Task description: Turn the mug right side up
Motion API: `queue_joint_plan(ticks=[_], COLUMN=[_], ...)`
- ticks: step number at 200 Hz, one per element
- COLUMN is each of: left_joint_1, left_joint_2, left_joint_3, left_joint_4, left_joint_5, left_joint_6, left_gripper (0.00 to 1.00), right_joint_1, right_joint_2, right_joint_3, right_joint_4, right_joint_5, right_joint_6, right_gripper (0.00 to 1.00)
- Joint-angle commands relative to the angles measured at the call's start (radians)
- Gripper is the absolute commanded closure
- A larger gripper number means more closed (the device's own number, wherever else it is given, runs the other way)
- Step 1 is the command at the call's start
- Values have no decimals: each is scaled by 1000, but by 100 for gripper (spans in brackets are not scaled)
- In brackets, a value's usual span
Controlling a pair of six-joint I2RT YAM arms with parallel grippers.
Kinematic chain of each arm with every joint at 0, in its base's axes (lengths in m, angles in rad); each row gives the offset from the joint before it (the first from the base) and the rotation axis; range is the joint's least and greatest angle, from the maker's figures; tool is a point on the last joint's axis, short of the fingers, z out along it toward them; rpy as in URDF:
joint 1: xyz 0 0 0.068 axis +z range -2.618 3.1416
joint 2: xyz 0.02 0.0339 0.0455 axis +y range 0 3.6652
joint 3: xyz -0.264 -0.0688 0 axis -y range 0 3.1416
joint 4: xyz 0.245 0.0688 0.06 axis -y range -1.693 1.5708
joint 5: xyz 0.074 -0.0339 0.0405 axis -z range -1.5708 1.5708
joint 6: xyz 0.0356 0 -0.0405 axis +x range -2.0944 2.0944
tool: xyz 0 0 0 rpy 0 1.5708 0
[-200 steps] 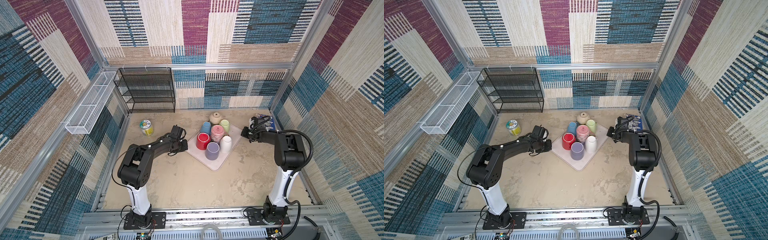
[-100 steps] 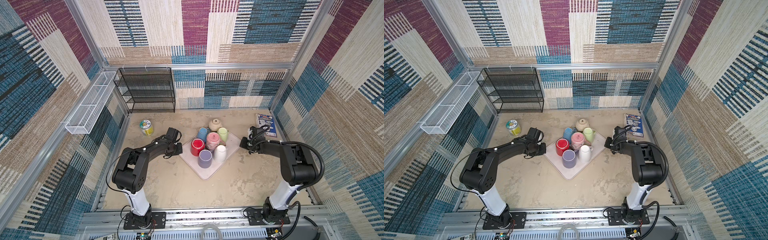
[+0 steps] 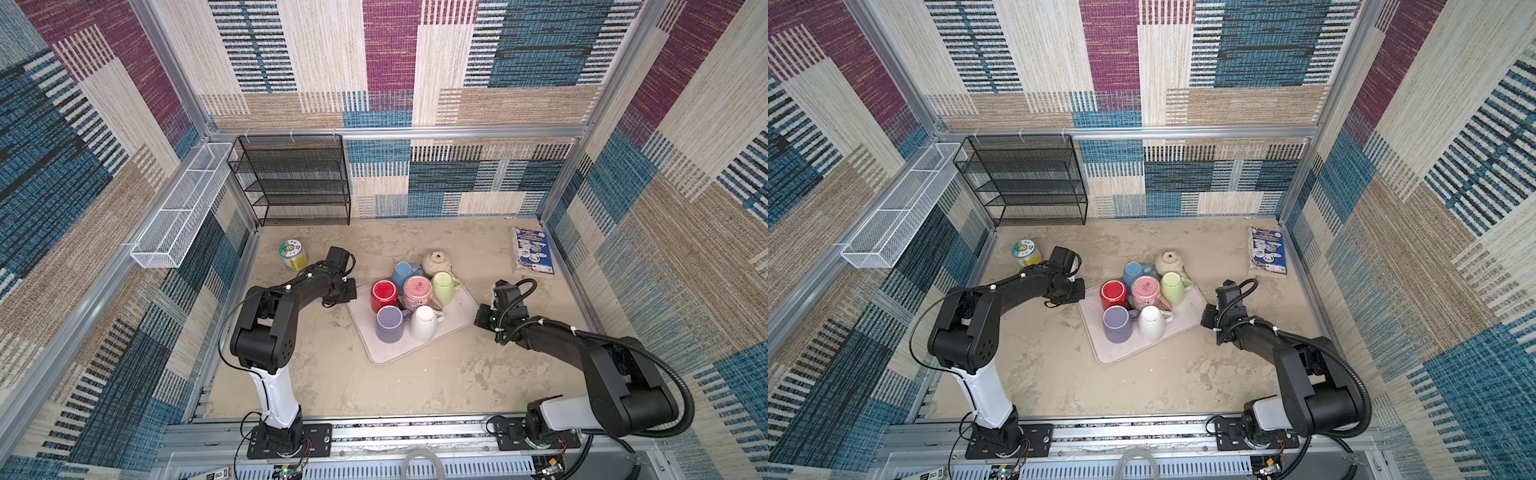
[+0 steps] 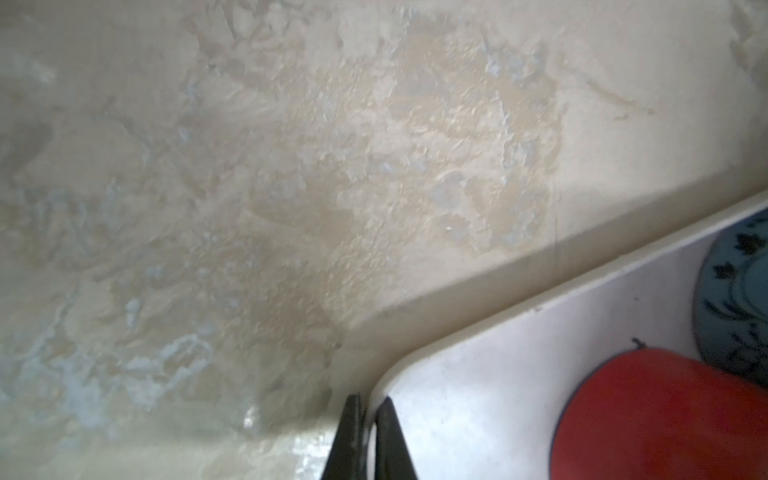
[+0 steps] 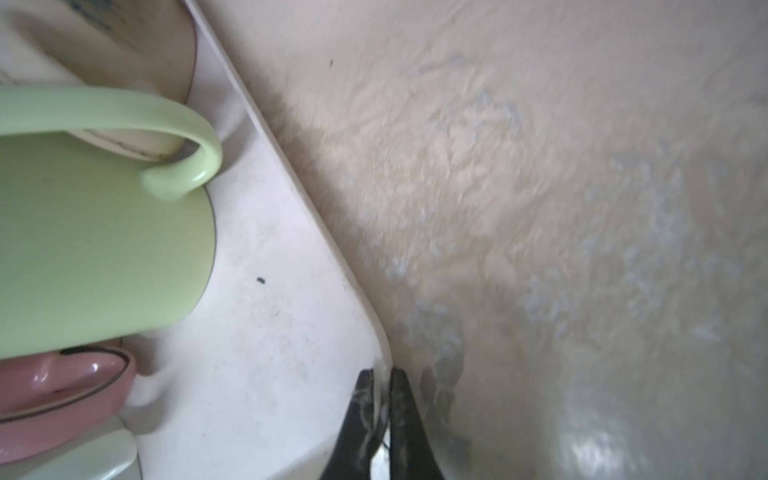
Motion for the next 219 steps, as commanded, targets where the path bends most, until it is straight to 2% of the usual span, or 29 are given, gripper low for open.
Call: queue_joint_plan(ticks=[1,13,35,73,99,113,146,183,219], left_joint_1=[0,2,5,8,9,9,8,-1,-29], left_joint_2=[36,49,48,-15,-80,-117,-218,-308,-374], left_joint_3=[19,29,31,23,6,-2,-90,-216,-332], left_joint_4=[0,-2,0,-12,-18,-31,-14,6,38], left_joint_5=[39,37,43,51,51,53,89,102,91], left_joint_6=[-54,-51,-53,-52,-57,-59,-102,-128,-153], left_gripper=[100,100,100,100,76,71,68,67,67], right_joint_1=[67,69,67,66,31,-8,-99,-104,-104], right_joint_2=[-50,-83,-113,-83,-51,-36,36,174,244], right_joint_3=[-36,-45,-11,118,182,205,253,299,281], right_joint_4=[-173,-182,-220,-300,-310,-302,-257,-200,-143], right_joint_5=[-206,-215,-164,-104,-96,-103,-118,-141,-152], right_joint_6=[8,19,21,-25,-62,-86,-131,-155,-169], right_gripper=[100,100,100,71,62,61,61,60,63])
